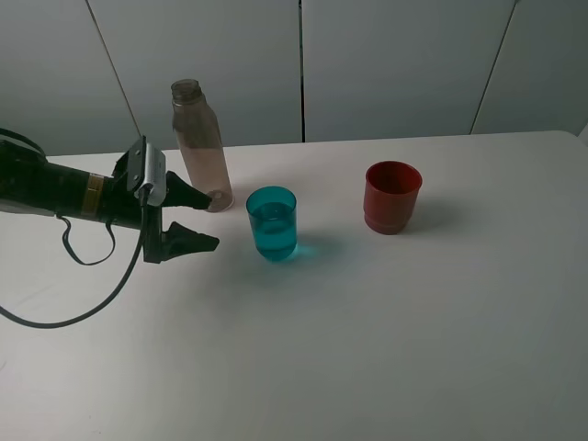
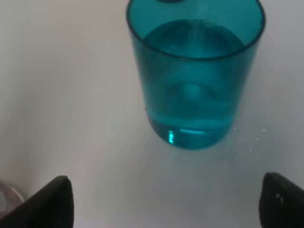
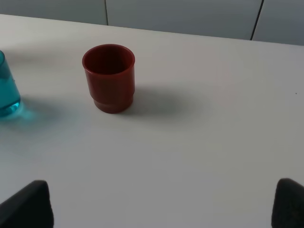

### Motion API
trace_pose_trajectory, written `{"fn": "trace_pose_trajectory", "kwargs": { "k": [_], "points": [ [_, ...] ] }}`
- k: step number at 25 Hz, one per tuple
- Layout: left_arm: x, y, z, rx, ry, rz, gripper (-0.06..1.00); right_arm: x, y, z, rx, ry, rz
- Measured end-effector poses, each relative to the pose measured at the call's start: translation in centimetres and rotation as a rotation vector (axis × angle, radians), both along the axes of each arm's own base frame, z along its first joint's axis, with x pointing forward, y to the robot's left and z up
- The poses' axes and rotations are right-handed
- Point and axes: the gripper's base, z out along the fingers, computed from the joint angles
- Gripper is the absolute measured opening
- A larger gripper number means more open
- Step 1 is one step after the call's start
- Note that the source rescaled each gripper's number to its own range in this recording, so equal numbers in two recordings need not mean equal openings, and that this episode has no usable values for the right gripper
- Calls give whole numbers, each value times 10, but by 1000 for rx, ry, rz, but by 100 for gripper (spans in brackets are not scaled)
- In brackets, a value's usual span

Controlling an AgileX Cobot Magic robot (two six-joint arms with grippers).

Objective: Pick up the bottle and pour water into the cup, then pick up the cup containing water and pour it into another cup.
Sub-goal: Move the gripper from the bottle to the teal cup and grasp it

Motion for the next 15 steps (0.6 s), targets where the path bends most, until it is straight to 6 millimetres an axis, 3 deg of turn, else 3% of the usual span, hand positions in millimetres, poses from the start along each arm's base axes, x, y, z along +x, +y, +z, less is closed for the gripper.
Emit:
{"fn": "trace_pose_trajectory", "kwargs": {
  "k": [4,15],
  "points": [
    [0,-5,-4,-90,-90,-67,100,0,0,0,0,0,0],
    [6,-9,-15,-171,-99,-118,100,0,0,0,0,0,0]
  ]
}}
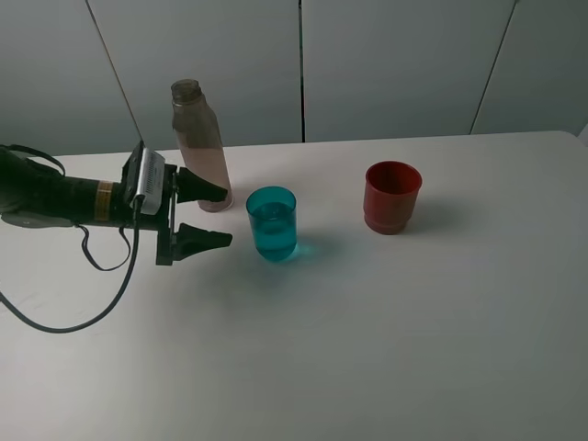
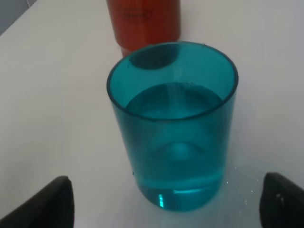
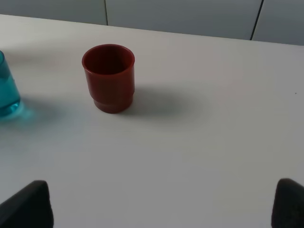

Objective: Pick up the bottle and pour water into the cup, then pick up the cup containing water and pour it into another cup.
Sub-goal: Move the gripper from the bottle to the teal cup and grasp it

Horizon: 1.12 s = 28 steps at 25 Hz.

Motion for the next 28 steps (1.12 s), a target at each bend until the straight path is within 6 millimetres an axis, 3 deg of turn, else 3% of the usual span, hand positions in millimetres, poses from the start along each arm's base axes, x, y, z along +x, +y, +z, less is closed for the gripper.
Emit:
{"fn": "trace_pose_trajectory", "kwargs": {
  "k": [15,28],
  "points": [
    [9,-2,-23,-44,54,-24,100,0,0,0,0,0,0],
    [12,-3,-25,-24,41,-69,100,0,0,0,0,0,0]
  ]
}}
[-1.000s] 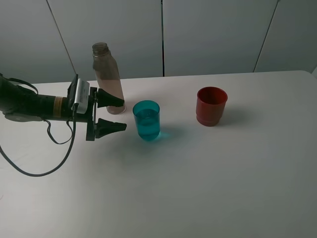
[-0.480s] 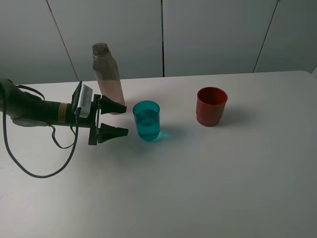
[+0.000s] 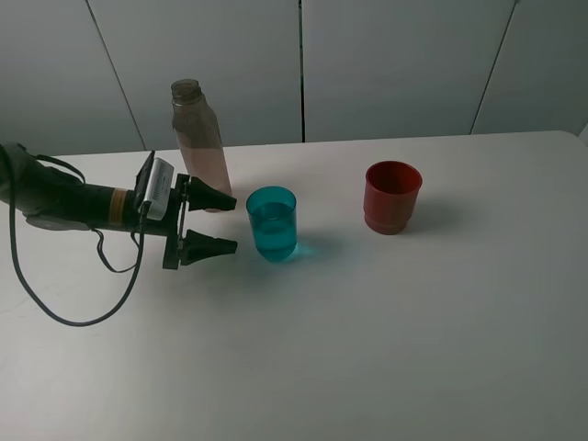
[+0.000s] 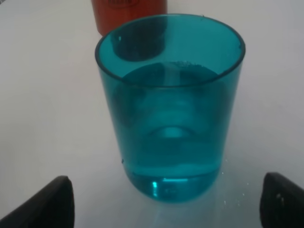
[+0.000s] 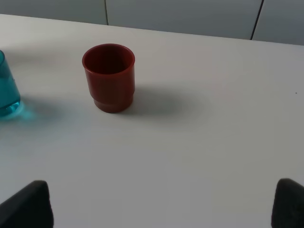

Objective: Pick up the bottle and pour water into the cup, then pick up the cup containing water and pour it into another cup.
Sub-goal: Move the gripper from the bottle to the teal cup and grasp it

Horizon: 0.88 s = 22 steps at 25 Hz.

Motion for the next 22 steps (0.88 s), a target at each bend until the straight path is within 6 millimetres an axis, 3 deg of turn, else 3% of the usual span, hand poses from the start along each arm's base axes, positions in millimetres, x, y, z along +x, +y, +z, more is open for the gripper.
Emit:
{"fn": "trace_pose_trajectory", "kwargs": {
  "k": [9,22],
  "points": [
    [0,0,-16,-5,42,8,100,0,0,0,0,0,0],
    [6,-13,-13,-6,67,-19,100,0,0,0,0,0,0]
  ]
}}
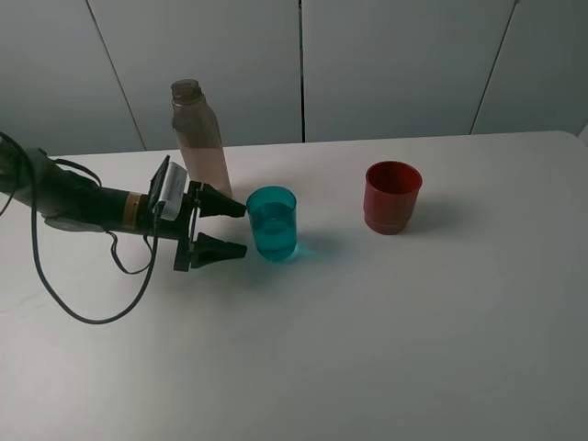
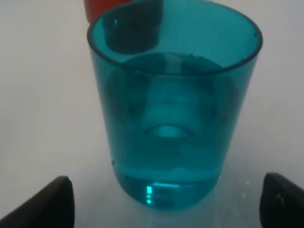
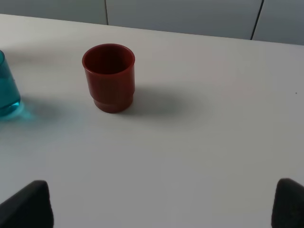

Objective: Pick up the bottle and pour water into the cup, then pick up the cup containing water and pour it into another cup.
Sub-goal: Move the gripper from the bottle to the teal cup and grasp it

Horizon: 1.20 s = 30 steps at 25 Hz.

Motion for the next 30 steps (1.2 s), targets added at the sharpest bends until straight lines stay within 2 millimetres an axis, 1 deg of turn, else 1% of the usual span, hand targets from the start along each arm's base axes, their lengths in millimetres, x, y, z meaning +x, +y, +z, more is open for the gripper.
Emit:
{"fn": "trace_pose_trajectory", "kwargs": {
  "k": [8,24,30],
  "points": [
    [-3,-9,0,-2,5,-19,100,0,0,0,0,0,0],
    [-3,-25,2,-33,7,3,100,0,0,0,0,0,0],
    [-4,-35,3,-45,-14,-2,100,0,0,0,0,0,0]
  ]
}}
